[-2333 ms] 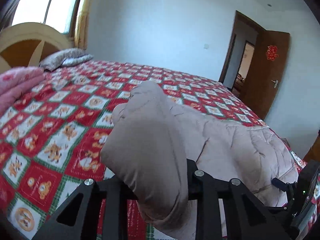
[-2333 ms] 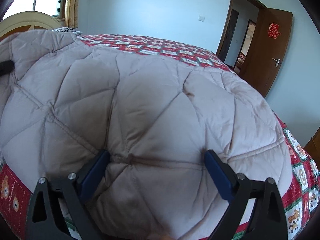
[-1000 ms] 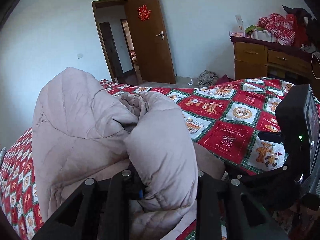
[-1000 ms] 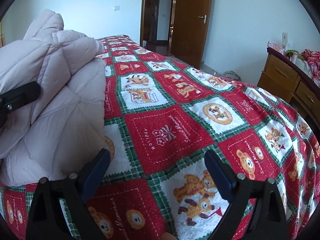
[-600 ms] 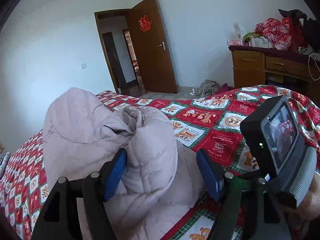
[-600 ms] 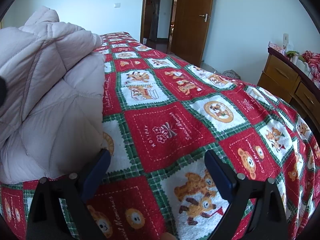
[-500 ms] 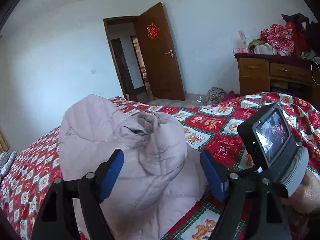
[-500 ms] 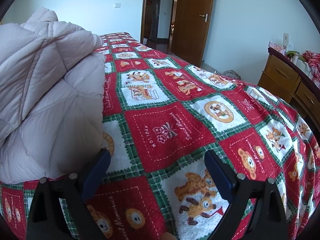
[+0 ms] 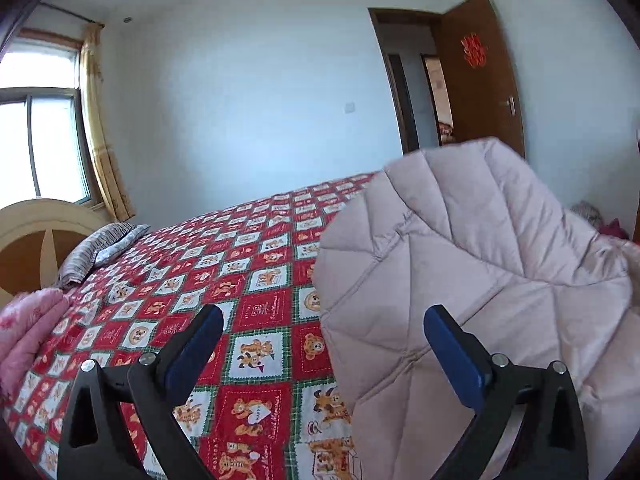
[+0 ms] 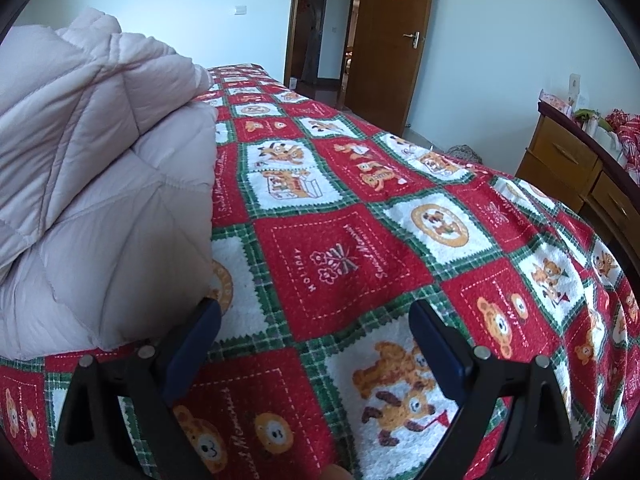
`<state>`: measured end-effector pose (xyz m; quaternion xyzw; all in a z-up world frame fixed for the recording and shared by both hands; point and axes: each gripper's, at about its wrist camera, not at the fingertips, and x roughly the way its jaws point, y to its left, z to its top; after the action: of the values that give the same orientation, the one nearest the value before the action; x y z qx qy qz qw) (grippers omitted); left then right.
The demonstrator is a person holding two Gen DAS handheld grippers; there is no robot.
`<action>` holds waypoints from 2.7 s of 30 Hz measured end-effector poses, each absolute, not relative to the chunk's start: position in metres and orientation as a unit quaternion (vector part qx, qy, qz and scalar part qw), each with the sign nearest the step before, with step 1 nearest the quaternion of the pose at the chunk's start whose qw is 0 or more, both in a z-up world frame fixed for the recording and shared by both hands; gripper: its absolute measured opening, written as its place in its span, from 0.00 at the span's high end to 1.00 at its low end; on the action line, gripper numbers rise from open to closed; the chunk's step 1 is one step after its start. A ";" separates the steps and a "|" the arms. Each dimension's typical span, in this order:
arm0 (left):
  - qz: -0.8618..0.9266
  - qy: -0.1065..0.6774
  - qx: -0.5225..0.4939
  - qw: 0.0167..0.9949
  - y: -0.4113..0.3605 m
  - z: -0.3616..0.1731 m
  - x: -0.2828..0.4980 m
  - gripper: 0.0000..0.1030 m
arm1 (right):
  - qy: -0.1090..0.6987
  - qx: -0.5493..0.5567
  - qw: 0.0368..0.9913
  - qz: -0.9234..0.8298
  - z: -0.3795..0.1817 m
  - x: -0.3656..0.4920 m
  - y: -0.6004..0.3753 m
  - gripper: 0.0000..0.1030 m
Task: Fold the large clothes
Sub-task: 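Grasp the folded beige jacket with the right gripper while the left gripper grasps it too, then lift the folded jacket bundle off the bed with both grippers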
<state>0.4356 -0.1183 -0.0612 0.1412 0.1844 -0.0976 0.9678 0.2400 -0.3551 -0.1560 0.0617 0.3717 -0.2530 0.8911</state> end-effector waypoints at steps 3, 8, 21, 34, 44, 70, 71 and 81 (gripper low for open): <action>-0.117 0.192 0.166 0.960 -0.149 -0.072 0.442 0.02 | 0.364 0.067 0.894 -0.251 -0.152 0.237 -0.357 0.06; -0.158 0.186 0.172 0.954 -0.183 -0.082 0.428 0.02 | 0.344 0.083 0.898 -0.261 -0.138 0.232 -0.369 0.06; -0.247 0.208 0.168 0.931 -0.223 -0.102 0.416 0.02 | 0.239 0.102 0.939 -0.224 -0.035 0.276 -0.376 0.08; -0.166 0.202 0.085 0.961 -0.162 -0.046 0.458 0.01 | 0.290 0.112 0.943 -0.116 -0.049 0.398 -0.344 0.35; -0.204 0.299 0.083 0.929 -0.209 -0.109 0.490 0.01 | 0.348 0.133 0.920 -0.124 -0.103 0.405 -0.380 0.33; -0.213 0.344 0.058 0.913 -0.213 -0.136 0.506 0.01 | 0.376 0.163 0.904 -0.122 -0.142 0.418 -0.388 0.21; -0.215 0.346 0.056 0.912 -0.213 -0.137 0.507 0.01 | 0.377 0.164 0.903 -0.122 -0.142 0.419 -0.389 0.21; -0.218 0.362 0.053 0.905 -0.215 -0.142 0.512 0.01 | 0.383 0.167 0.900 -0.126 -0.146 0.423 -0.389 0.19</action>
<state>0.5124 -0.2149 -0.1422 0.0533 0.3616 -0.2183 0.9049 0.4227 -0.3892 -0.1460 0.1670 0.3826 -0.1261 0.8999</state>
